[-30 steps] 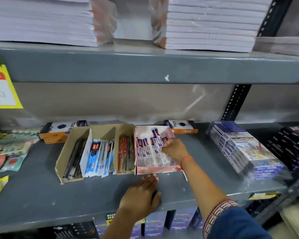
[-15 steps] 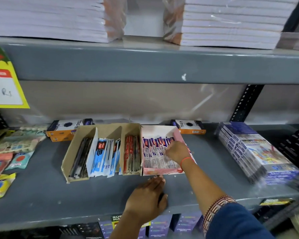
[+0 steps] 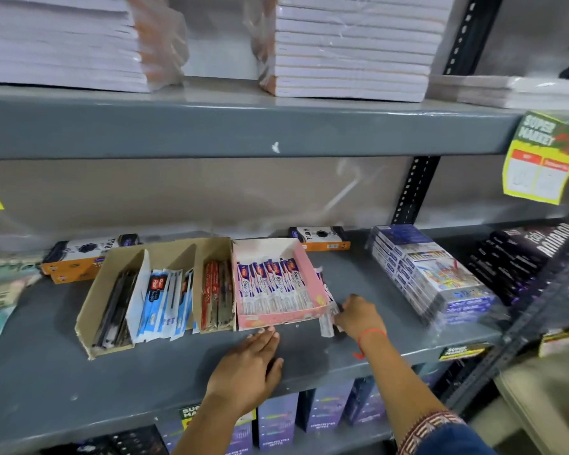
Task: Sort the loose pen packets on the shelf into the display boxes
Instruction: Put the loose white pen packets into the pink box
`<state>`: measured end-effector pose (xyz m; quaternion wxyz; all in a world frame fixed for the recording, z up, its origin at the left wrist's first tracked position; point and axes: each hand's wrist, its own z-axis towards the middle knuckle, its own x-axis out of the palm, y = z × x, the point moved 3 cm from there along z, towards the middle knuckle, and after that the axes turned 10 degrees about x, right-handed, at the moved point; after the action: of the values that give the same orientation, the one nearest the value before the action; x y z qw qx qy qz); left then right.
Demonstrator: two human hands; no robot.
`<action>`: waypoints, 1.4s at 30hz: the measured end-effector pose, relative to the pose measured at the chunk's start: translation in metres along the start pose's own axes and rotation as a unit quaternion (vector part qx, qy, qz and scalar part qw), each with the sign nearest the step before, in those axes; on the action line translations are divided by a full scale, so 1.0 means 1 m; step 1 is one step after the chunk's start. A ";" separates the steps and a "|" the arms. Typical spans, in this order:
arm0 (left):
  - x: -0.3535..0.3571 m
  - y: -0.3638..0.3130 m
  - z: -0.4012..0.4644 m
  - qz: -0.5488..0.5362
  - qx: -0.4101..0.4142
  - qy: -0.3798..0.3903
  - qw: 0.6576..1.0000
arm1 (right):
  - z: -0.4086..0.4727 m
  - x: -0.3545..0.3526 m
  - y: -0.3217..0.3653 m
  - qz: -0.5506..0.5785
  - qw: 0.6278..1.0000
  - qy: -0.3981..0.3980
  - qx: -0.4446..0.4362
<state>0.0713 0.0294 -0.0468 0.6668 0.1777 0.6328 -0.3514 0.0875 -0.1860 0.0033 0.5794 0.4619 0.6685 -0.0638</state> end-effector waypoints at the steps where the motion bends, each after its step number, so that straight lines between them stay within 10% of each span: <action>1: -0.001 0.000 0.000 -0.003 0.000 0.001 1.000 | 0.000 0.002 0.000 0.005 1.000 0.004 0.001; 16: 0.001 0.002 0.000 -0.017 0.000 -0.007 1.000 | 0.021 -0.001 -0.020 0.206 0.973 0.047 0.095; 30: 0.002 0.002 0.000 -0.026 -0.006 -0.013 1.000 | 0.005 -0.015 -0.016 0.557 0.810 0.184 -0.001; 42: -0.002 0.001 -0.001 -0.013 -0.006 -0.004 1.000 | -0.013 0.001 0.031 0.479 0.851 0.206 -0.062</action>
<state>0.0716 0.0310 -0.0455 0.6658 0.1640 0.6344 -0.3569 0.0995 -0.1603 0.0205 0.4146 0.6906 0.4705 0.3602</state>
